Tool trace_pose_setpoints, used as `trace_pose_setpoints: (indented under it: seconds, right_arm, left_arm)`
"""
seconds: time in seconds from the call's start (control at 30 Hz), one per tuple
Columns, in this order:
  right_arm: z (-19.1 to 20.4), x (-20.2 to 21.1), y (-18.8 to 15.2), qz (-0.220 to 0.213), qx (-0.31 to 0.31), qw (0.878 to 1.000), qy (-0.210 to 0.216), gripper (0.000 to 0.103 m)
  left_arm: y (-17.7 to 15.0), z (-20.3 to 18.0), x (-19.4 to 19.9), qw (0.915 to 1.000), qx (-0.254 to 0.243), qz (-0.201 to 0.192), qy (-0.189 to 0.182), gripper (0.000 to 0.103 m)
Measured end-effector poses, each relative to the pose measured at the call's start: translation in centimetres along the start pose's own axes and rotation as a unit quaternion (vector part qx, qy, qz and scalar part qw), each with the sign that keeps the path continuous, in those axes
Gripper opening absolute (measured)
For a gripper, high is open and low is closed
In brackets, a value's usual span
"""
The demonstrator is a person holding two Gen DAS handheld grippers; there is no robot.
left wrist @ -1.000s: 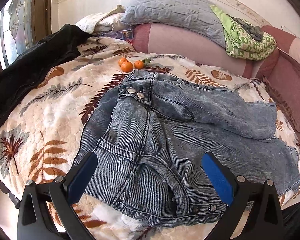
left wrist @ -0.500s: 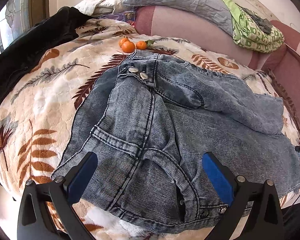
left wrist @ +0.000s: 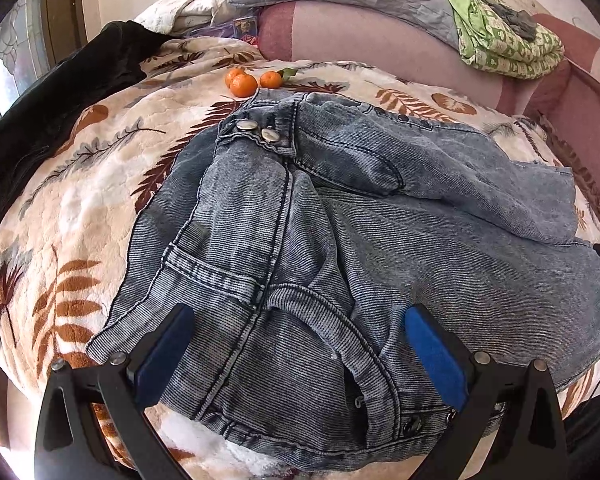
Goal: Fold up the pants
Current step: 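Grasp the jeans leg hem with the right tool and lift it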
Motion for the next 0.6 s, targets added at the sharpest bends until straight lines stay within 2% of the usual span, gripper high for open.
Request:
trace_pose_setpoints:
  seconds: [0.07,0.13,0.2,0.27,0.33,0.4,0.47,0.5,0.53,0.6]
  right_arm:
    - [-0.3,1.3,-0.5,-0.026,-0.027,0.999,-0.002,0.026]
    - [-1.0,3.6,-1.6,-0.053,-0.062,0.996,0.025,0.062]
    - [-1.4,6.8,-3.0,-0.088,-0.086,0.991,0.050,0.065]
    - [-1.0,9.7,-4.9,-0.104,-0.106,0.983,0.112,0.065]
    - [-0.1,11.1,-7.0,-0.097,-0.122,0.971,0.179,0.074]
    - [0.6,10.1,-9.4,-0.066,-0.141,0.962,0.223,0.074]
    - [0.7,6.4,-11.6,0.004,-0.152,0.965,0.215,0.074]
    - [0.3,4.8,-12.5,0.027,-0.166,0.962,0.217,0.074]
    - [0.0,5.2,-12.6,0.007,-0.173,0.959,0.223,0.073]
    - [0.4,7.1,-12.0,-0.005,-0.175,0.964,0.199,0.073]
  left_arm:
    - [-0.1,-0.1,-0.1,1.0000,-0.002,0.001,0.003,0.103]
    - [-0.2,-0.1,-0.1,1.0000,-0.004,0.001,0.005,0.103]
    - [-0.3,-0.1,-0.2,0.9999,-0.005,0.004,0.008,0.103]
    - [-0.3,-0.1,-0.2,1.0000,-0.001,0.004,0.009,0.103]
    - [-0.3,-0.2,-0.2,0.9999,0.000,0.004,0.013,0.103]
    - [-0.5,-0.3,-0.1,0.9999,0.002,0.004,0.013,0.103]
    - [-0.6,-0.3,0.1,0.9999,0.003,0.004,0.010,0.103]
    - [-0.6,-0.2,0.2,0.9999,0.003,0.004,0.009,0.103]
    - [-0.7,-0.2,0.3,0.9999,0.002,0.003,0.010,0.103]
    - [-0.9,-0.2,0.4,0.9999,0.000,0.002,0.011,0.103]
Point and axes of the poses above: each gripper's, at about its wrist camera, not at the fingertips, and x roughly against the way its jaws point, z to its left, y to its top, the point moved 3 cm from there along -x, roughly the way its jaws point, and after that the axes turned 11 degrees about y, right-handed, at the moved point
